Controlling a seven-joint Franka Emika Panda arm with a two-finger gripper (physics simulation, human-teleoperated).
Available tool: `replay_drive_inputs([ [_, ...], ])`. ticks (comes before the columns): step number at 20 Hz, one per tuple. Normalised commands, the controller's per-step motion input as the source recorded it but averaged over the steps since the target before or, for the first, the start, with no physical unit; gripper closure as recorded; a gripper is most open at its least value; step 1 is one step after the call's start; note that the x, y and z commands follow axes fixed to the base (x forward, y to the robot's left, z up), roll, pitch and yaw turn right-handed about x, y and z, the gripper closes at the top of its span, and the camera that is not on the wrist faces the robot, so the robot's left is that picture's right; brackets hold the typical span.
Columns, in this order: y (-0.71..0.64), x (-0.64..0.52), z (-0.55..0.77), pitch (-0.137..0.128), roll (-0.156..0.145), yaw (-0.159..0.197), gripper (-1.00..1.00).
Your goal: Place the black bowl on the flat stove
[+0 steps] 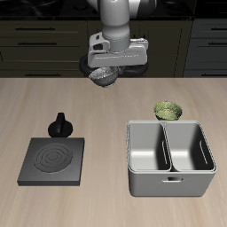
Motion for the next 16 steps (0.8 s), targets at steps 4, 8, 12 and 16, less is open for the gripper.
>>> replay_drive_inputs([
  [4,-0.02,0.0,0.13,-0.023,0.003,0.007,1.0],
  [8,-0.1,0.03,0.13,-0.019,-0.008,-0.004,1.0],
  [12,-0.14,0.11,0.17,0.036,0.043,-0.047,1.0],
  [16,-0.37,0.25,0.28,0.02,-0.022,-0.09,1.0],
])
